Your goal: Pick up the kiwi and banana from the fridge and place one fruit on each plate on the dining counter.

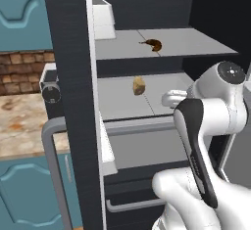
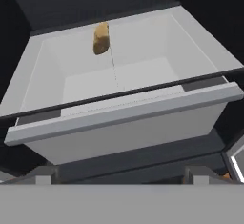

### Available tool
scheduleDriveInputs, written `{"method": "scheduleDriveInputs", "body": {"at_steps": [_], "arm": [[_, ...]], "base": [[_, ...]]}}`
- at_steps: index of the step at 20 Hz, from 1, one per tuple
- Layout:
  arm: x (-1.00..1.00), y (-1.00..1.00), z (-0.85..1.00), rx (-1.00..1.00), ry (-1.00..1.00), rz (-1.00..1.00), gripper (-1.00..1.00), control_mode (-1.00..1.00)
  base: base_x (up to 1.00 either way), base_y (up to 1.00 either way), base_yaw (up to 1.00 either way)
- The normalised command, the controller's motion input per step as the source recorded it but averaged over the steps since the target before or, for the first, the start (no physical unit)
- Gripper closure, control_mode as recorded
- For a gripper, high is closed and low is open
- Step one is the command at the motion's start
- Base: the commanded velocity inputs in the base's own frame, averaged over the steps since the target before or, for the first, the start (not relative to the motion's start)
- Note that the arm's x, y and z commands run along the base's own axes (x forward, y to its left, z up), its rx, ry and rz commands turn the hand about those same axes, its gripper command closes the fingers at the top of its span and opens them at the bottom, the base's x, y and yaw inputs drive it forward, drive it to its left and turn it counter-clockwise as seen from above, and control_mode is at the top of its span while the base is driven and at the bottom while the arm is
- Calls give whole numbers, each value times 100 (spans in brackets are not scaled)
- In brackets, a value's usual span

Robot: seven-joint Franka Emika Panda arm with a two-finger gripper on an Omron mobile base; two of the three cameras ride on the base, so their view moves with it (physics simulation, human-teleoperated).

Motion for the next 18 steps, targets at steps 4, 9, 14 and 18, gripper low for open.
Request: {"method": "scheduleDriveInputs", "body": {"at_steps": [4, 9, 14, 18], "arm": [[24, 0, 100, -11, -10, 0, -100, -100], [54, 0, 98, -10, -7, 0, -100, -100], [88, 0, 64, -5, -2, 0, -100, -100], [95, -1, 18, 0, 19, 0, -100, -100]], "base": [[0, 0, 0], [0, 0, 0], [0, 0, 0], [0, 0, 0]]}}
